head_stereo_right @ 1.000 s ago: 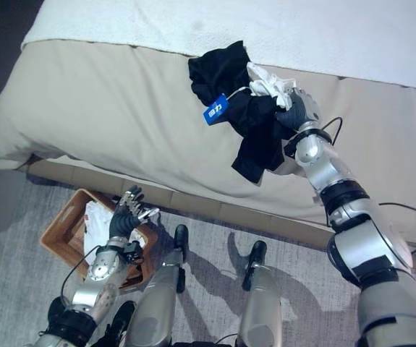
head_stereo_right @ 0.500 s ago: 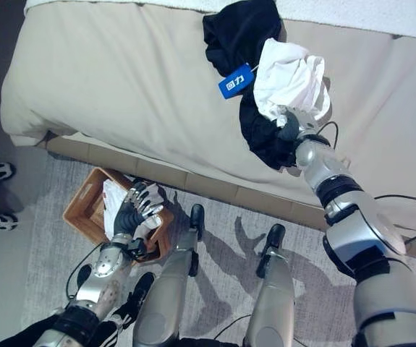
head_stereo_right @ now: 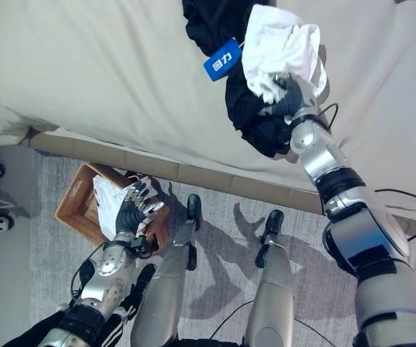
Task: Pick up clothes into the bucket
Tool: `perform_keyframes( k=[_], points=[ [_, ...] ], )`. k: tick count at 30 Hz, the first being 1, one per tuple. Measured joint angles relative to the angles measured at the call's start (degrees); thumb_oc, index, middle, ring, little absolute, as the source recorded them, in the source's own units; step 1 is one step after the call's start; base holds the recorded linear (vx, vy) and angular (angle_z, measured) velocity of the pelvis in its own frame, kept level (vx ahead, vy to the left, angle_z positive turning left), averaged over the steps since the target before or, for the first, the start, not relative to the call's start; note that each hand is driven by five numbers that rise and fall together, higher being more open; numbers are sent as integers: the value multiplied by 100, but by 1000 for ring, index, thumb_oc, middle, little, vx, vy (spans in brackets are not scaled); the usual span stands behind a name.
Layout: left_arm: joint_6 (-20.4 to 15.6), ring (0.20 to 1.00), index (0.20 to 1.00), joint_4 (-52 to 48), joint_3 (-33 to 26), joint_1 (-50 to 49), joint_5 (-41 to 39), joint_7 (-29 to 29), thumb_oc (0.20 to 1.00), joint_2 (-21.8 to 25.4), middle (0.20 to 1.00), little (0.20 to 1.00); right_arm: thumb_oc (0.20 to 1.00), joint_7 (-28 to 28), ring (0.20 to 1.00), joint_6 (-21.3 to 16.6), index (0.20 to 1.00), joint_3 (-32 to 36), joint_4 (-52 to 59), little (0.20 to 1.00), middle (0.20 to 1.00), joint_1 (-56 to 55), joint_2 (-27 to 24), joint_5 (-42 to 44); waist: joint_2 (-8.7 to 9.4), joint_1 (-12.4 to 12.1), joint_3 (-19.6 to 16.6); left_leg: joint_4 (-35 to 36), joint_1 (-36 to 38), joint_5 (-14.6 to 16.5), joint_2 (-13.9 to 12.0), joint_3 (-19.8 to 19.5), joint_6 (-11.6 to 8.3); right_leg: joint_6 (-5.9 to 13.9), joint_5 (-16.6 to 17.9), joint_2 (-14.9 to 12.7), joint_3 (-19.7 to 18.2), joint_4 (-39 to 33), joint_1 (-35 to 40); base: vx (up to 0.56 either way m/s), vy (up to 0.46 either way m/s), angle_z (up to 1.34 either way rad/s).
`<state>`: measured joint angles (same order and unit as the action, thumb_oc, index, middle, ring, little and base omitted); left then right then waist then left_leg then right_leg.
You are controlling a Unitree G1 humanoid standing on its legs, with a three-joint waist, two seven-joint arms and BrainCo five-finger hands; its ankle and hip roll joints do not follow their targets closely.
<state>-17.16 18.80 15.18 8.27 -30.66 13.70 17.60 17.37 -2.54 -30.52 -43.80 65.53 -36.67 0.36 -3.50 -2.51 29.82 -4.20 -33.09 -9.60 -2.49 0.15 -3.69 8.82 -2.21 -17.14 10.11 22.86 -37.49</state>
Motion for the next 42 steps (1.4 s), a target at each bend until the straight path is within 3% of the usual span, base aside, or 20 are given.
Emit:
perform_keyframes(
  k=[4, 8, 12, 18, 23, 29, 34, 41, 42],
  points=[
    [4, 1000, 1000, -19, -138, -2, 0, 55, 1000, -51, 1000, 1000, 1000, 78, 1000, -40, 1000, 104, 957, 1000, 1000, -47, -457, 144, 22, 74, 6, 33, -3, -4, -1, 31, 6, 0, 0, 7, -12, 9, -41, 4, -4, -1],
    [21, 1000, 1000, -121, -250, -98, 2, 107, 1000, -79, 1000, 1000, 1000, 74, 1000, -290, 1000, 520, 2156, 1000, 1000, -320, -808, 392, 157, 200, 13, 47, 8, -11, -14, 59, 19, -1, 1, 46, -20, 16, -50, 3, -3, -2],
    [28, 1000, 1000, -167, -305, -116, 2, 101, 1000, -5, 1000, 1000, 1000, 57, 1000, -520, 1000, 683, 2413, 1000, 1000, -481, -812, 998, 295, 331, 10, 47, 36, -11, -53, 96, 19, -2, 1, 83, -47, 32, -56, 4, -9, -5],
    [32, 1000, 1000, -153, -302, -202, 1, 92, 1000, 3, 1000, 1000, 1000, 20, 1000, -684, 1000, 719, 2473, 1000, 1000, -550, -803, 1348, 296, 313, 10, 45, 35, -11, -89, 118, 22, -3, 2, 100, -71, 52, -85, -1, -6, -3],
    [-7, 1000, 1000, -177, -300, -241, -12, 83, 1000, 42, 1000, 1000, 1000, 74, 1000, -451, 1000, -42, 629, 1000, 1000, 612, -431, 631, 309, 285, 1, 36, -122, -21, -102, 112, 29, -10, -2, 104, -85, 137, -280, -1, -3, 1],
    [-21, 1000, 1000, -168, -287, -247, -181, 83, 1000, 59, 1000, 1000, 1000, 72, 1000, -121, 1000, -648, -1650, 1000, 1000, 1233, 36, -81, 305, -15, 1, 76, -424, -168, -70, -53, 8, -49, -11, 60, 23, 229, -527, -12, -38, 10],
    [-123, 1000, 1000, -184, -283, -258, -216, 77, 1000, 261, 1000, 1000, 1000, 116, 1000, 42, 1000, -605, -2895, 1000, 1000, 1525, -128, -312, 248, -218, -1, 218, -622, -332, 92, -361, -46, -42, -192, -159, 253, 521, -712, 3, -30, 31],
    [-125, 1000, 1000, -257, -169, -250, -210, 13, 1000, 391, 1000, 1000, 1000, 215, 1000, 178, 1000, -611, -2995, 1000, 1000, 1543, -644, -595, 93, -478, -17, 396, -680, -514, 259, -519, -96, -3, -398, -398, 345, 891, -894, 15, 10, 20],
    [-126, 1000, 1000, -274, -162, -256, -209, 0, 1000, 373, 1000, 1000, 589, 236, 589, 181, 589, -614, -2990, 589, 589, 1537, -624, -596, 84, -477, -13, 427, -667, -519, 258, -521, -101, -15, -402, -403, 343, 900, -895, 74, 20, 5]
  ],
)
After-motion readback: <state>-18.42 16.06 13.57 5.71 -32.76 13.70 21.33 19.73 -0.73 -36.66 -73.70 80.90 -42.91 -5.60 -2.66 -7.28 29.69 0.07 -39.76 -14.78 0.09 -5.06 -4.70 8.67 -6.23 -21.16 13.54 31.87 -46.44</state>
